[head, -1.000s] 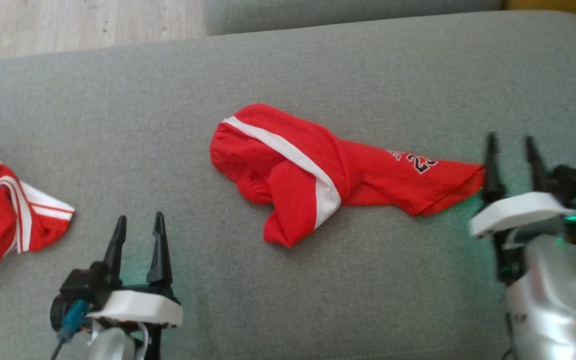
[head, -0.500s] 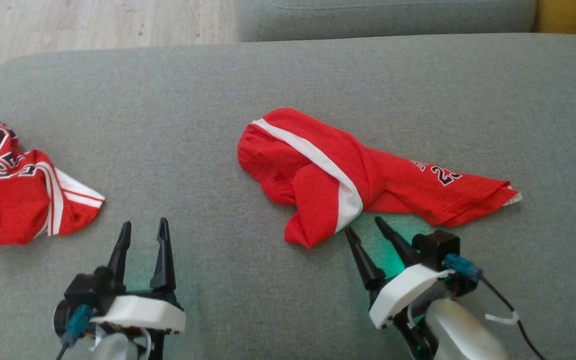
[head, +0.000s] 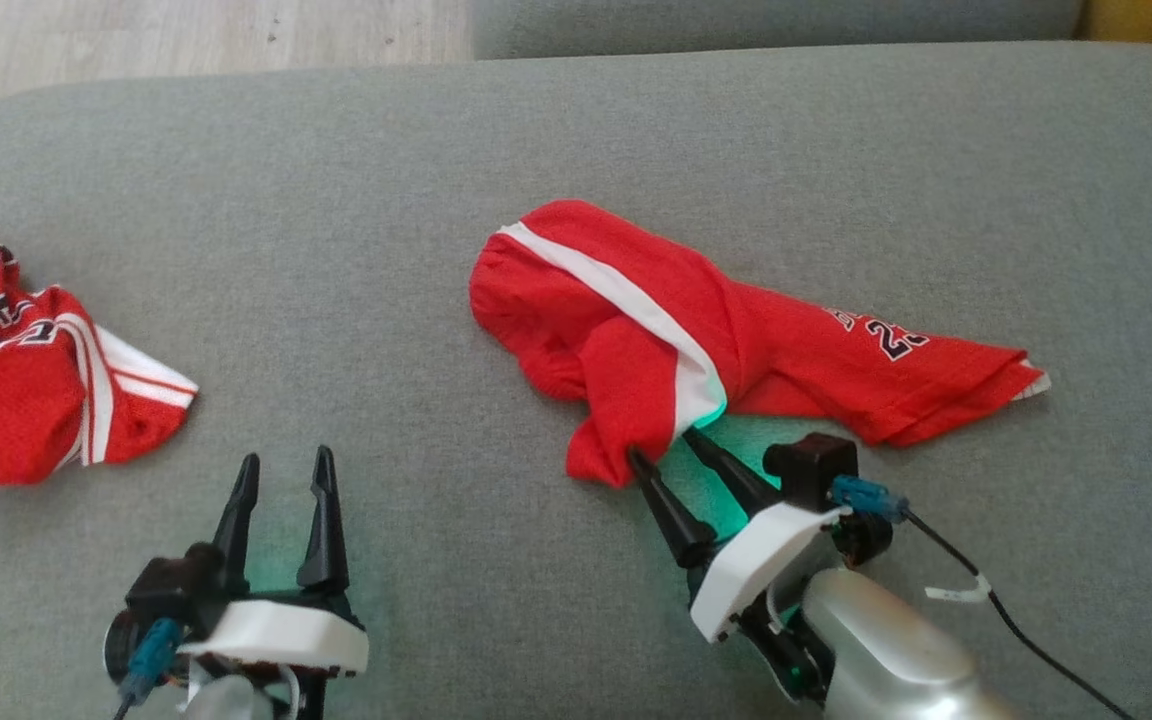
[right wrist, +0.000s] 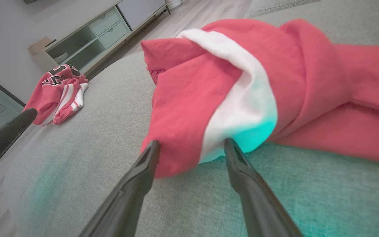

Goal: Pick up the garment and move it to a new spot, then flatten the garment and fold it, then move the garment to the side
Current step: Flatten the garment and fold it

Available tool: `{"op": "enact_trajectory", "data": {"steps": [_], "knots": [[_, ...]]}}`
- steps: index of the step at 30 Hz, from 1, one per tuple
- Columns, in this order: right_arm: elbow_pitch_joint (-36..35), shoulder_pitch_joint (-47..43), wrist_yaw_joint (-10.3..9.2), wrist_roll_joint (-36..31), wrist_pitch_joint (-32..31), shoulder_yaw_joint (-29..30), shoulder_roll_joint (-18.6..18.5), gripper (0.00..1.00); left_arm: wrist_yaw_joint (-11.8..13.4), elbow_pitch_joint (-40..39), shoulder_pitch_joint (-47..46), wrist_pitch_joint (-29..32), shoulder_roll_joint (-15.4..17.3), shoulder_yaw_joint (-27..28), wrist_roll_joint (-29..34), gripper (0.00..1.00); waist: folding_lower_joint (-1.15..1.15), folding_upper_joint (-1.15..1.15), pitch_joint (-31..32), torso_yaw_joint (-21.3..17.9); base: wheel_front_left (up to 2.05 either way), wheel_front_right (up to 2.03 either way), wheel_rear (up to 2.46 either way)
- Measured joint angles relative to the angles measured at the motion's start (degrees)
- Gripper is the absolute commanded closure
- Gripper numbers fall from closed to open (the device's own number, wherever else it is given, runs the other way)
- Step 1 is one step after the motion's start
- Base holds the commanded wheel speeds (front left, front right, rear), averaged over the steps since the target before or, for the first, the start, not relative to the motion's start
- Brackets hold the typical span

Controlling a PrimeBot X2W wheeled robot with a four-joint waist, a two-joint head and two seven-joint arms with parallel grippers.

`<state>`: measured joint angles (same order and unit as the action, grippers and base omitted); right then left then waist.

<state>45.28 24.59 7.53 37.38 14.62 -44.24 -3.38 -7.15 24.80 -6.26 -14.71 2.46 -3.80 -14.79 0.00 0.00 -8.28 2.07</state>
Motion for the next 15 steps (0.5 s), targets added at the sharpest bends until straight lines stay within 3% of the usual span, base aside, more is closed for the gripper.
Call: {"op": "enact_trajectory", "data": {"steps": [3,8,15], "knots": [[0.00,0.90,0.00,1.01,0.00,-1.13,-0.11,1.00,0.00,-0.01,-0.42,0.00,0.00,0.09,0.01,0.00,0.00,0.00,-0.27,-0.44,0.00,0.00,0.00],[0.82,1.22,0.00,0.83,0.00,0.27,-0.10,1.00,0.00,-0.01,-0.54,0.00,0.00,0.15,0.09,0.00,0.00,0.00,-0.53,-0.63,0.00,0.00,0.00],[1.78,2.93,0.00,-4.46,0.00,9.14,-0.13,1.00,0.00,-0.01,-0.54,0.00,0.00,0.24,0.07,0.00,0.00,0.00,-0.71,-0.79,0.00,0.00,0.00]]}}
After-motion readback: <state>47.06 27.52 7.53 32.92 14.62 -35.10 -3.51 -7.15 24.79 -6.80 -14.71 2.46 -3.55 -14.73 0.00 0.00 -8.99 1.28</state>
